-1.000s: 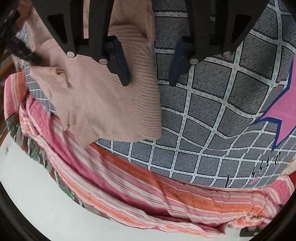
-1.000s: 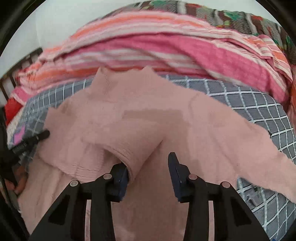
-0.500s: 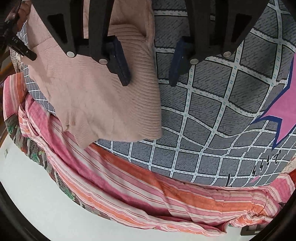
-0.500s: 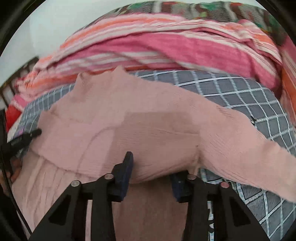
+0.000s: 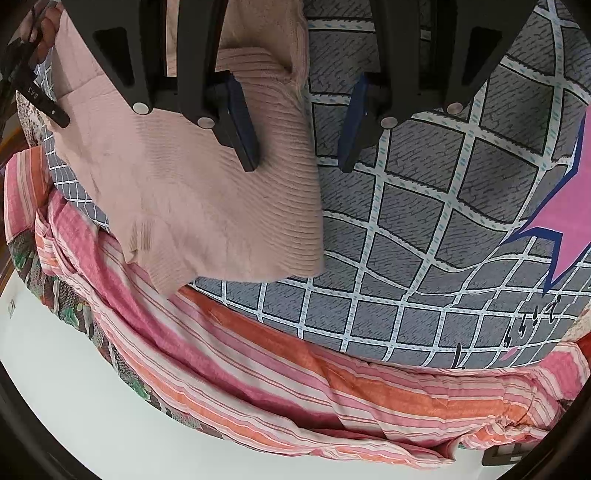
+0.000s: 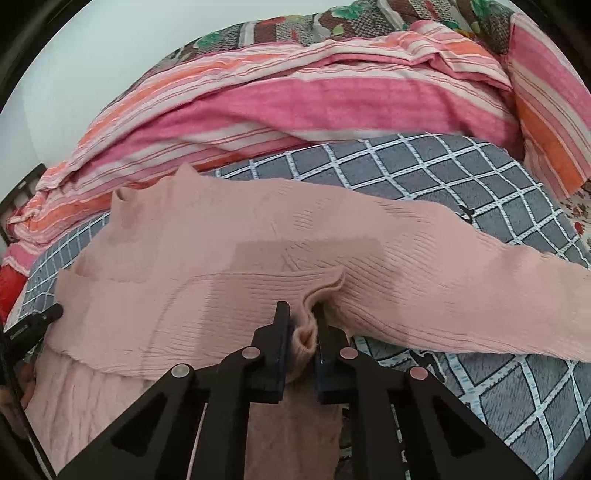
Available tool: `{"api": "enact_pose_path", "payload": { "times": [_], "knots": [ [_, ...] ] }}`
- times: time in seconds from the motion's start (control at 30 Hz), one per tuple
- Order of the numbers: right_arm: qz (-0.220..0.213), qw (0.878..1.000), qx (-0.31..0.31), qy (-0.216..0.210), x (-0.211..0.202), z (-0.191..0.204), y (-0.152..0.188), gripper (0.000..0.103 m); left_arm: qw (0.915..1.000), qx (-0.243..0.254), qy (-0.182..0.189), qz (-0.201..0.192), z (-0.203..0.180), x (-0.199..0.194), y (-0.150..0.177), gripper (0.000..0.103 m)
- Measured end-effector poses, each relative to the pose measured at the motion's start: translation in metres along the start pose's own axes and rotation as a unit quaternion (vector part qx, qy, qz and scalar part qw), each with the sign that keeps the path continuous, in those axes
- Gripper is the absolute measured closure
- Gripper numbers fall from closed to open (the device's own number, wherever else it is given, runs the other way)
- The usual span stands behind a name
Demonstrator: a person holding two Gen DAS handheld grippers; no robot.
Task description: Fold small clothes
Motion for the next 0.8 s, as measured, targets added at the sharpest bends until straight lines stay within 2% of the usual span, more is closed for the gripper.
{"api": "enact_pose_path", "payload": {
  "times": [0.1,0.33,0.8],
  "knots": [
    [-0.004,1.000,0.006,0.005,-0.0017,-0.0044,-0.0005,0.092,1.0000,0.004,0.004,0.002,-0.0020,0.0013,-0.0002,0.055],
    [-0.008,0.999,0.037,-0.019,-0.0025,-0.0116,-0.0004,0.092,0.9999,0.007,0.007,0.003,-0.0033,0.0014,0.0002,0.053],
    [-0.008,1.000,0.028,-0.009,-0.0036,-0.0088,0.0007,0.092,0.9999,0.006,0.010,0.002,-0.0034,0.0007,-0.0002,0.051]
  ]
}}
Point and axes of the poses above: each gripper's, at about its wrist camera, not at the fingertips, and x roughly the way its jaws point, z to its left, y to its underside, the point moved 9 cm from there along x, roughly the way its jaws point, and after that the axes turned 11 degrees about -y, right-handed, at the moved point
